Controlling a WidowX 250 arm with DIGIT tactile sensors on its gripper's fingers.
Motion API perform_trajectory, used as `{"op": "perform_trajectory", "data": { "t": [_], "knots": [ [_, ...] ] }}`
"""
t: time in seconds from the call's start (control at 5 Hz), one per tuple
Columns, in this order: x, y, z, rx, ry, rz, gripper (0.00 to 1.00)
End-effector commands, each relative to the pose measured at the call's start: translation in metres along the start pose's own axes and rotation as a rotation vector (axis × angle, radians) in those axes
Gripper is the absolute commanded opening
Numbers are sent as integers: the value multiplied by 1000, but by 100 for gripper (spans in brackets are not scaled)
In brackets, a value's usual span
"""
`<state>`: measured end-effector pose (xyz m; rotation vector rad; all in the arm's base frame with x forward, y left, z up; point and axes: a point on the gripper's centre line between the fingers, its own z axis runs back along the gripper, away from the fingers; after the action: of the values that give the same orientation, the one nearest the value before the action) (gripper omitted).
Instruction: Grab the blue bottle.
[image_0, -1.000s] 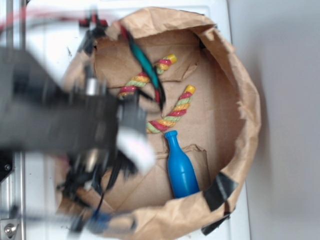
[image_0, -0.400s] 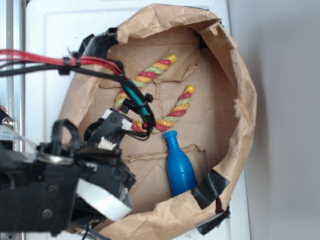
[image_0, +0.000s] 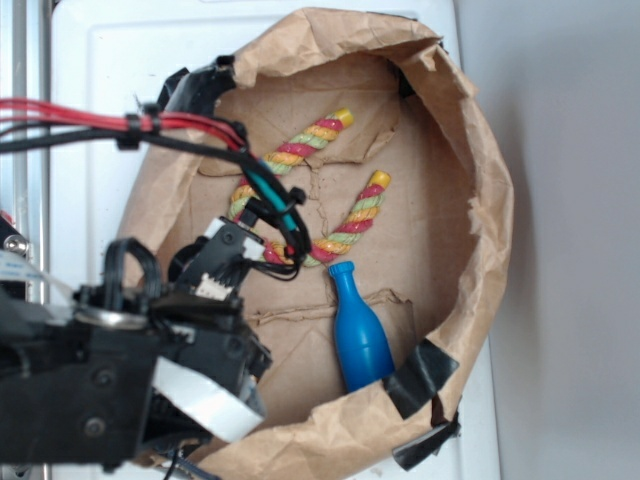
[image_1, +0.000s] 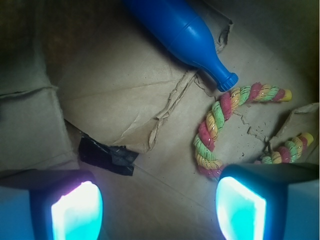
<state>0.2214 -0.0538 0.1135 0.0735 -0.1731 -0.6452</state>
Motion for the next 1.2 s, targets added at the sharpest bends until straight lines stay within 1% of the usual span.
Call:
{"op": "perform_trajectory", "data": {
  "t": [0.0, 0.2, 0.4, 0.6, 0.8, 1.0],
  "knots": [
    [33, 25, -8, -68, -85, 29, 100],
    [44, 41, -6, -86, -124, 66, 100],
    [53, 54, -4, -45, -188, 31, 100],
    [63, 79, -14, -6, -203, 67, 100],
    [71, 89, -29, 17, -161, 64, 100],
    [78, 83, -39, -14, -157, 15, 100]
  ]
}}
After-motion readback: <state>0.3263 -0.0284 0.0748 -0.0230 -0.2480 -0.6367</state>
